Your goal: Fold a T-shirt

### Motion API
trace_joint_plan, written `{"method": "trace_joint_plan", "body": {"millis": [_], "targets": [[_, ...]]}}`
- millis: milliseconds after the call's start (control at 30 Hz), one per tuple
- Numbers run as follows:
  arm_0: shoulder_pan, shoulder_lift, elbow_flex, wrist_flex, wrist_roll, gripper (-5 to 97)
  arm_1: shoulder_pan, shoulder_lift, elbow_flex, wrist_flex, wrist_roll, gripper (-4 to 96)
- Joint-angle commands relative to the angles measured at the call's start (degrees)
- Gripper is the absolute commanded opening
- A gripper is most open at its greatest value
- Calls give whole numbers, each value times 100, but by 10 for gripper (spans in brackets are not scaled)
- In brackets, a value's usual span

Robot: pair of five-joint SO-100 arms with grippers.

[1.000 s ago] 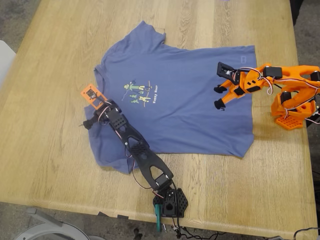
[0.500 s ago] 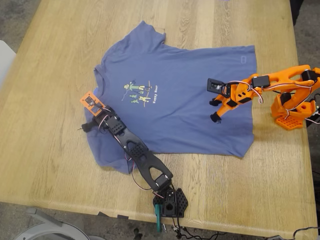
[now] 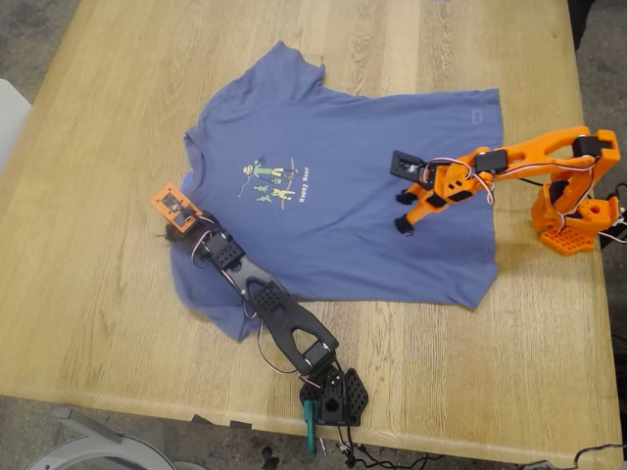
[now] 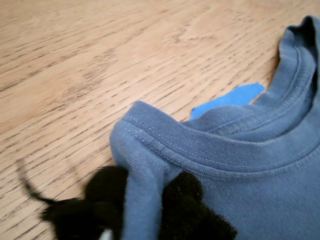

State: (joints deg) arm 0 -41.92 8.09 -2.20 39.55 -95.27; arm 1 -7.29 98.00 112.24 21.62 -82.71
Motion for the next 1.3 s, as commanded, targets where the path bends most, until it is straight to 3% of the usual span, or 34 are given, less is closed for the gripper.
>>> {"method": "trace_joint_plan", "body": {"millis": [0,267,1000,1267], "targets": [[220,123,-571,378,79,1,-88,-290,-606,-185,53,311],[519,114,-1679,1635,97,-1,-229,-1362,-1397,-475,44,306],[967,1002,-1679,2812,97,0,9,-4395,-4113,-378,79,292],[1397,1380,-1679,3182,44,0,88,-6152,-6636,475,105,273]]}}
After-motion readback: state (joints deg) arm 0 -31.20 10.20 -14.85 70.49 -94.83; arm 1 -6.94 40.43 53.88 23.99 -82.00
